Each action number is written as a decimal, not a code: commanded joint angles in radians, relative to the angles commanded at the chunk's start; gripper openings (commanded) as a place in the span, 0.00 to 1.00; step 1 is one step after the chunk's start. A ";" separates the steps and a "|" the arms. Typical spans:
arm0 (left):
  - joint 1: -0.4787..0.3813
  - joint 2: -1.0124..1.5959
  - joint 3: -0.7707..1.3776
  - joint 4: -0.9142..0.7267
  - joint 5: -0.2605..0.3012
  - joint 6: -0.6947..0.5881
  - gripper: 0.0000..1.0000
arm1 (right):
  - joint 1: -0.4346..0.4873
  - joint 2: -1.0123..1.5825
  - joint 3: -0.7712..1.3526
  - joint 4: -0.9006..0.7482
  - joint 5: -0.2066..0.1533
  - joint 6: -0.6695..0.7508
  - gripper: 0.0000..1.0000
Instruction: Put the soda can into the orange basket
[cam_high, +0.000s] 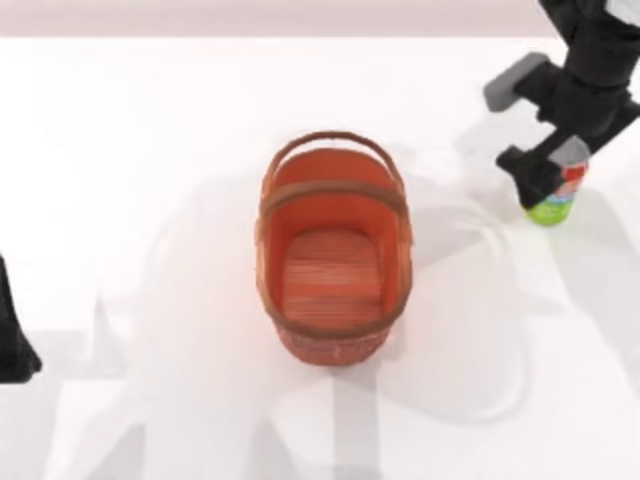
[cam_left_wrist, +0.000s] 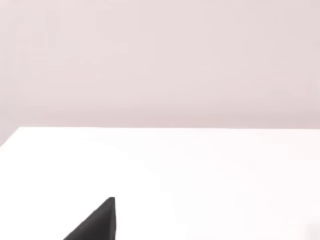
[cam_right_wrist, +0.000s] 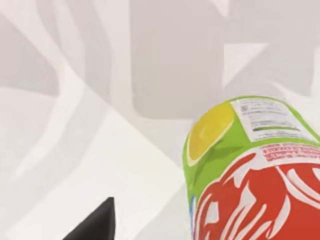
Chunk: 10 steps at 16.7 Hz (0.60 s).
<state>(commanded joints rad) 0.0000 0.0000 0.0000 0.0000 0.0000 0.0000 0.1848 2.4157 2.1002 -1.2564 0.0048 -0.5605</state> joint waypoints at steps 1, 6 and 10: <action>0.000 0.000 0.000 0.000 0.000 0.000 1.00 | 0.000 0.001 -0.016 0.017 0.000 0.000 1.00; 0.000 0.000 0.000 0.000 0.000 0.000 1.00 | 0.000 0.001 -0.022 0.022 0.000 0.000 0.92; 0.000 0.000 0.000 0.000 0.000 0.000 1.00 | 0.000 0.001 -0.022 0.022 0.000 0.000 0.62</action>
<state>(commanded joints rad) 0.0000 0.0000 0.0000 0.0000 0.0000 0.0000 0.1853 2.4170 2.0780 -1.2340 0.0048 -0.5602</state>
